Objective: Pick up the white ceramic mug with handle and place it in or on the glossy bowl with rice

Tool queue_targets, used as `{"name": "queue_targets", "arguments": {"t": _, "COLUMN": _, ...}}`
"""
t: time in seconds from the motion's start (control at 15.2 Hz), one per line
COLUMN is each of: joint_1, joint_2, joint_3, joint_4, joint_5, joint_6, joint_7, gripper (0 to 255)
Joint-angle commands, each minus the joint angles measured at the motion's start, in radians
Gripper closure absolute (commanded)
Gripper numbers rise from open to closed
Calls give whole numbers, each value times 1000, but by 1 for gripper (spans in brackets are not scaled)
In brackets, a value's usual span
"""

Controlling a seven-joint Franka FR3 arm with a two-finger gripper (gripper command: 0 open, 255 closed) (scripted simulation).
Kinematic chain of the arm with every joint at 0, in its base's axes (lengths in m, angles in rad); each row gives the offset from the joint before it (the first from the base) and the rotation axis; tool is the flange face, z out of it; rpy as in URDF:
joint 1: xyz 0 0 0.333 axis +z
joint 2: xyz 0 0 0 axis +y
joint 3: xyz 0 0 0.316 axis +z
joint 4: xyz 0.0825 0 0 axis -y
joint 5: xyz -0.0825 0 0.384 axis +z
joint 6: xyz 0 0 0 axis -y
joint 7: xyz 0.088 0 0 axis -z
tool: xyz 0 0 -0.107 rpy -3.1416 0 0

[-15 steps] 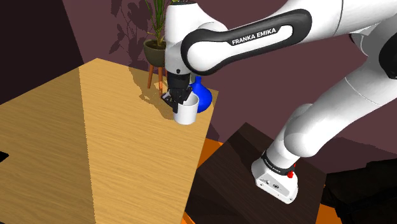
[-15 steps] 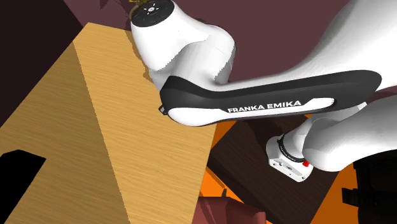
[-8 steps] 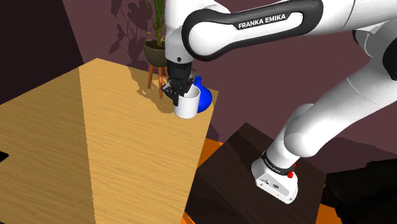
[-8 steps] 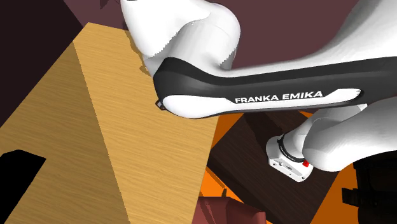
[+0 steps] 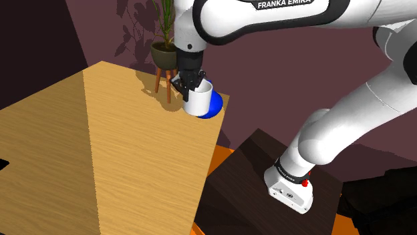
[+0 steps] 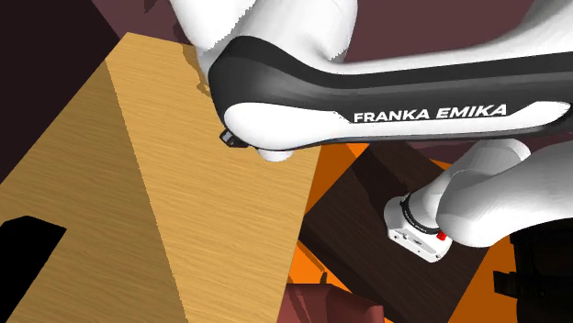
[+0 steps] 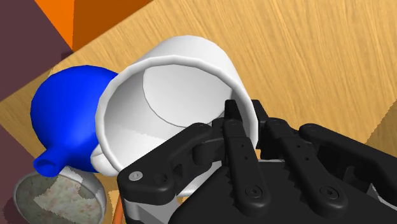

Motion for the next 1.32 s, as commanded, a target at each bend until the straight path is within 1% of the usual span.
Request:
{"name": "queue_targets", "arguments": {"t": 0.0, "joint_1": -17, "joint_2": 20, "joint_3": -20, "joint_4": 23, "joint_5": -14, "joint_6": -6, "joint_7": -30, "gripper": 255}}
{"name": "queue_targets", "arguments": {"t": 0.33, "joint_1": -68, "joint_2": 94, "joint_3": -79, "joint_4": 98, "joint_5": -57, "joint_6": -16, "joint_7": -121, "gripper": 255}}
{"name": "queue_targets", "arguments": {"t": 0.66, "joint_1": -115, "joint_2": 188, "joint_3": -130, "joint_4": 203, "joint_5": -97, "joint_6": -33, "joint_7": -204, "gripper": 255}}
{"name": "queue_targets", "arguments": {"t": 0.99, "joint_1": -158, "joint_2": 300, "joint_3": -174, "joint_4": 340, "joint_5": -132, "joint_6": -63, "joint_7": -281, "gripper": 255}}
{"name": "queue_targets", "arguments": {"t": 1.25, "joint_1": -188, "joint_2": 404, "joint_3": -203, "joint_4": 477, "joint_5": -156, "joint_6": -98, "joint_7": -338, "gripper": 255}}
